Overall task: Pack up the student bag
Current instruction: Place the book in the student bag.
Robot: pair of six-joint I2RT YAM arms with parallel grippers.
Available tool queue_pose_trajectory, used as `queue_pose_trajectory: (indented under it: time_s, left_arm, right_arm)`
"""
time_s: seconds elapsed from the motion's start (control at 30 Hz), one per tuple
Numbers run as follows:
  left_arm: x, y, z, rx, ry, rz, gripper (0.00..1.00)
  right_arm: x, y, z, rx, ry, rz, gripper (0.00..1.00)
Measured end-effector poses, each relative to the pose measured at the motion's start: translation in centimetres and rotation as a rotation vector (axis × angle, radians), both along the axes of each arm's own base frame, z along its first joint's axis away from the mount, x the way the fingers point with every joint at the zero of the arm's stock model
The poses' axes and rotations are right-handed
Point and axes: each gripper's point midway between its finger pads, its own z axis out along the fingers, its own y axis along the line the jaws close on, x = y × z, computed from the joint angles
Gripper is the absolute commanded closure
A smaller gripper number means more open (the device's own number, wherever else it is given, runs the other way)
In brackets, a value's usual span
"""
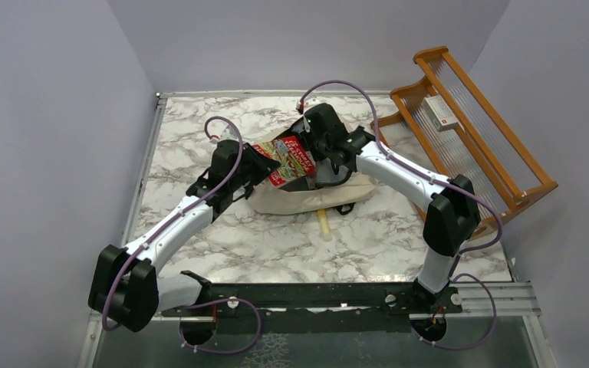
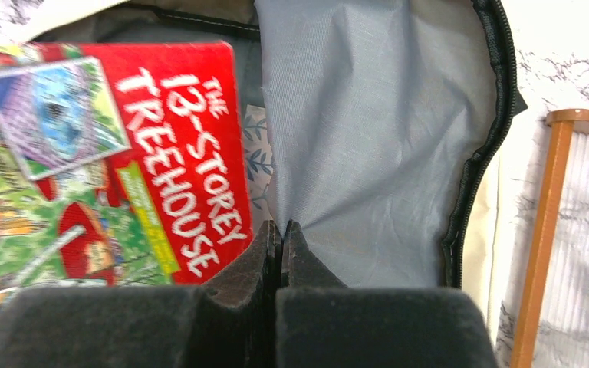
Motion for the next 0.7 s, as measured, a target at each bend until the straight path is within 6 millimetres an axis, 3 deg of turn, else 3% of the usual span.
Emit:
queue_pose_trajectory:
  time_s: [0.2, 0.5, 0.7]
  left_arm:
    - [0.5, -1.4, -1.6, -0.035, 0.048, -0.043, 1.00]
    - [1.6, -3.2, 0.0, -0.136, -0.014, -0.085, 1.00]
    - [2.9, -4.9, -2.6, -0.135, 0.028, -0.121, 1.00]
  right_arm:
    - [-0.1, 0.5, 0.2, 0.077, 0.017, 0.000, 0.99]
    - [-0.4, 1.4, 1.3, 0.163, 0.020, 0.025, 0.99]
    - [-0.9, 1.7, 0.9, 0.189, 0.033, 0.036, 0.99]
